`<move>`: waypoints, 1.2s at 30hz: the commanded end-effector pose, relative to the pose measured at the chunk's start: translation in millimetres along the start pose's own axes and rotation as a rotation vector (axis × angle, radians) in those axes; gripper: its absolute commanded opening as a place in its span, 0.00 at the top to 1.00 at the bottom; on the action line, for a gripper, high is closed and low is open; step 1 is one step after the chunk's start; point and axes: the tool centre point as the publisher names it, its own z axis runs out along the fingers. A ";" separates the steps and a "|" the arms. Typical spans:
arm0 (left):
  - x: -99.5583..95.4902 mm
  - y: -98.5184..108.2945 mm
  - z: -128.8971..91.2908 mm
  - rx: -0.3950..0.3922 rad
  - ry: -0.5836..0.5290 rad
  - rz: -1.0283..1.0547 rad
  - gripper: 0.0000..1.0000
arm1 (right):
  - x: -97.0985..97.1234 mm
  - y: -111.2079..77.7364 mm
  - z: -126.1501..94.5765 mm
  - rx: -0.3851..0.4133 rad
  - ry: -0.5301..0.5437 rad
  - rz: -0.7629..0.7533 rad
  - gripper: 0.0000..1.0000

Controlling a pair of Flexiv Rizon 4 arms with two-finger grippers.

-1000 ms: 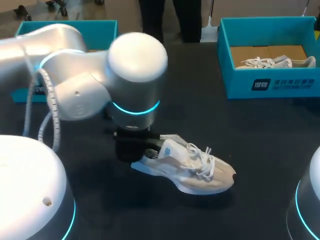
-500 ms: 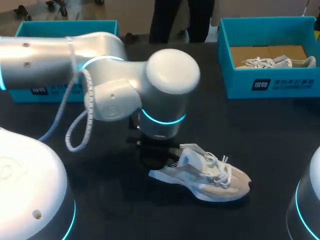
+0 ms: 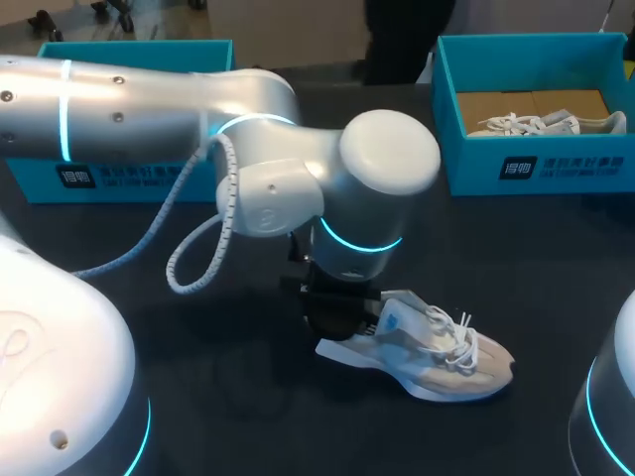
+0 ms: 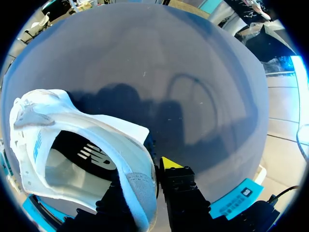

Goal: Take the shoe out of the shoebox, open the shoe tongue, remove and reinsert the insole, then place the shoe into the shoebox

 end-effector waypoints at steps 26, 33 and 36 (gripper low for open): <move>46.4 19.6 -70.6 0.147 -0.315 -0.188 0.00 | -0.2 -0.3 -0.1 0.000 0.000 0.001 0.00; 78.2 28.3 -86.1 0.385 -0.343 -0.434 0.00 | -0.2 -0.3 -0.1 0.000 0.000 0.001 0.00; 78.2 28.3 -86.1 0.385 -0.343 -0.434 0.00 | -0.2 -0.3 -0.1 0.000 0.000 0.001 0.00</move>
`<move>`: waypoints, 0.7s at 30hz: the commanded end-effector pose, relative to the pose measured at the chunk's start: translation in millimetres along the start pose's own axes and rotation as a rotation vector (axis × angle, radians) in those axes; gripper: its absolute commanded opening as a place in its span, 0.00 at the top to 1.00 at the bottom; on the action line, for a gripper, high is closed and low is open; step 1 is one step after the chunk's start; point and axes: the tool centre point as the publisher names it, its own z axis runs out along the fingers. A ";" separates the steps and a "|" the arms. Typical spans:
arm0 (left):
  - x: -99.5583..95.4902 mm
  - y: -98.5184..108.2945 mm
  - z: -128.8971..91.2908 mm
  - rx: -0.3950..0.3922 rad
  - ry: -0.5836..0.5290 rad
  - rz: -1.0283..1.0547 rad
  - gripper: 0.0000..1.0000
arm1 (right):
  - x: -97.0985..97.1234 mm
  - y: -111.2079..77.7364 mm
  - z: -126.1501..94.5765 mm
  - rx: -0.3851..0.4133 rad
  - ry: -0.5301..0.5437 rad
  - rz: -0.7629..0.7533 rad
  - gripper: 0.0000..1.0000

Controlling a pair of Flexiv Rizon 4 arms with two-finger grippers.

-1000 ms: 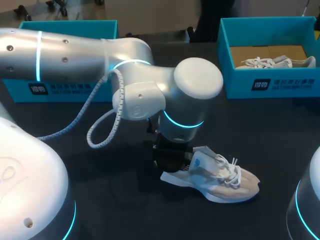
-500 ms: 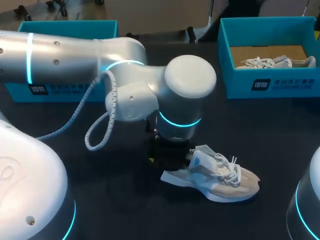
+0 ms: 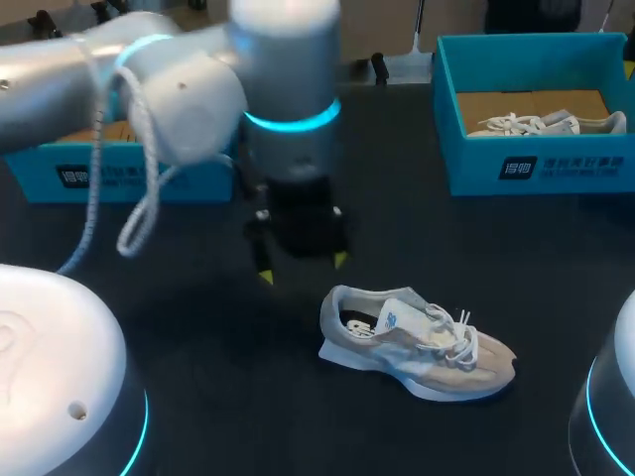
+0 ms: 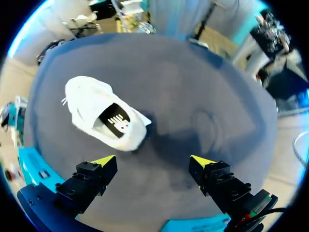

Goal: Take the shoe out of the shoebox, open the shoe tongue, remove and reinsert the insole, then place the shoe into the shoebox

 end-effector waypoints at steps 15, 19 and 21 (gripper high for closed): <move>49.6 5.4 -1.7 0.216 -0.156 -0.356 0.00 | -0.2 -0.2 -0.2 0.000 0.000 0.001 0.00; 63.1 6.7 -3.6 0.302 -0.216 -0.482 0.00 | -0.2 -0.2 -0.2 0.000 0.000 0.001 0.00; 70.9 5.6 -3.4 0.348 -0.256 -0.543 0.00 | -0.2 -0.2 -0.2 0.000 0.000 0.001 0.00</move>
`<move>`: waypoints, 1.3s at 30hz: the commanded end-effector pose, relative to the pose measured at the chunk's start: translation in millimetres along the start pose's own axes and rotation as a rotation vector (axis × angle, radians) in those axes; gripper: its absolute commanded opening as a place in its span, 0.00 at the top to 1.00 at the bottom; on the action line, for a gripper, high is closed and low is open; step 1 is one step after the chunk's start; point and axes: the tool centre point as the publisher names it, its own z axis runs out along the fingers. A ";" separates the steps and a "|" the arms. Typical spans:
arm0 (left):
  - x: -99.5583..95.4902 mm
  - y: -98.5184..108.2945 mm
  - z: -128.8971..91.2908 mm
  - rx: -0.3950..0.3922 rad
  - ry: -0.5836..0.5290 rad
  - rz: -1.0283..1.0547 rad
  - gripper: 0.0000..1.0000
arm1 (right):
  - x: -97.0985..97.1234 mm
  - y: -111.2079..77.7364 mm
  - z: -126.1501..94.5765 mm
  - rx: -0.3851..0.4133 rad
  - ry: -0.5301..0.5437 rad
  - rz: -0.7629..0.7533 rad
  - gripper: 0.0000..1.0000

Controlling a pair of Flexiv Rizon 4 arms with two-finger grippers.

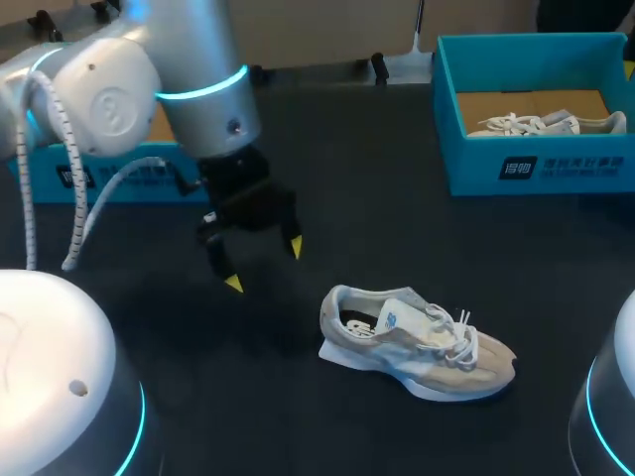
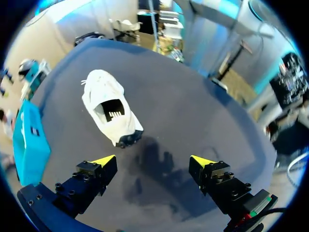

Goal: Take the shoe out of the shoebox, open the shoe tongue, remove and reinsert the insole, then place the shoe into the shoebox

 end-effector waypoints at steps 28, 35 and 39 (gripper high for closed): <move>60.7 58.8 37.6 0.646 -0.468 -0.340 0.00 | 0.0 -0.2 -0.1 0.000 0.000 0.000 0.00; 65.4 57.4 36.9 0.689 -0.484 -0.353 0.00 | 0.0 -0.2 -0.1 0.000 0.000 0.000 0.00; 65.4 57.4 36.9 0.689 -0.484 -0.353 0.00 | 0.0 -0.2 -0.1 0.000 0.000 0.000 0.00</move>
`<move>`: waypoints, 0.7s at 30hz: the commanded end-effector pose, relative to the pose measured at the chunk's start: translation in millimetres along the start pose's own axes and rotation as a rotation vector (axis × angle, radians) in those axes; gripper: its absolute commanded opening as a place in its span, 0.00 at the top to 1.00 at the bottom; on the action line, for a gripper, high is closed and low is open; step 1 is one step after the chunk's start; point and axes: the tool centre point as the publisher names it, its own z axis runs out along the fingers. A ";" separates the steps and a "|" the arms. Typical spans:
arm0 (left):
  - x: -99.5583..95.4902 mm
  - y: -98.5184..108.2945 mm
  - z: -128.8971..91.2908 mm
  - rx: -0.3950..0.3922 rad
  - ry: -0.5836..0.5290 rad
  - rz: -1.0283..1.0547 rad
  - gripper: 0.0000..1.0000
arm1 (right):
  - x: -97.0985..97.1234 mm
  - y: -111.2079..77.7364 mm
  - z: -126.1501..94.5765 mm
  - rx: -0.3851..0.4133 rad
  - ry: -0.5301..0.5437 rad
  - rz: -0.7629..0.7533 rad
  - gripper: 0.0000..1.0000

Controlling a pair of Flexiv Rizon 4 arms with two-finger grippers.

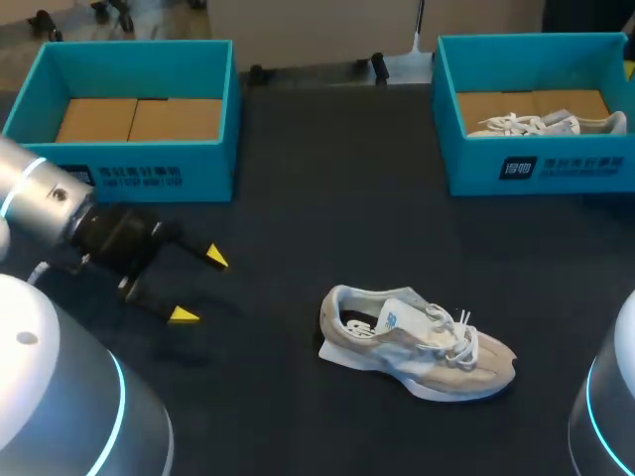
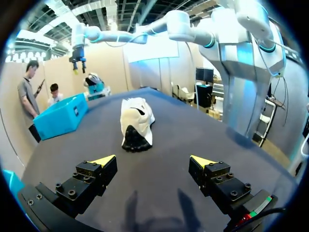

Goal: Take the shoe out of the shoebox, open the shoe tongue, remove and reinsert the insole, then place the shoe into the shoebox

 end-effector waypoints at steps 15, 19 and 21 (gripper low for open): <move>21.2 45.9 31.6 0.196 -0.148 -0.116 0.00 | -0.1 -0.2 -0.1 0.000 0.000 0.001 0.00; 22.2 48.3 32.1 0.206 -0.156 -0.128 0.00 | -0.1 -0.2 -0.1 0.000 0.000 0.001 0.00; 23.0 48.3 33.0 0.208 -0.162 -0.130 0.00 | -0.1 -0.2 -0.1 0.000 0.000 0.001 0.00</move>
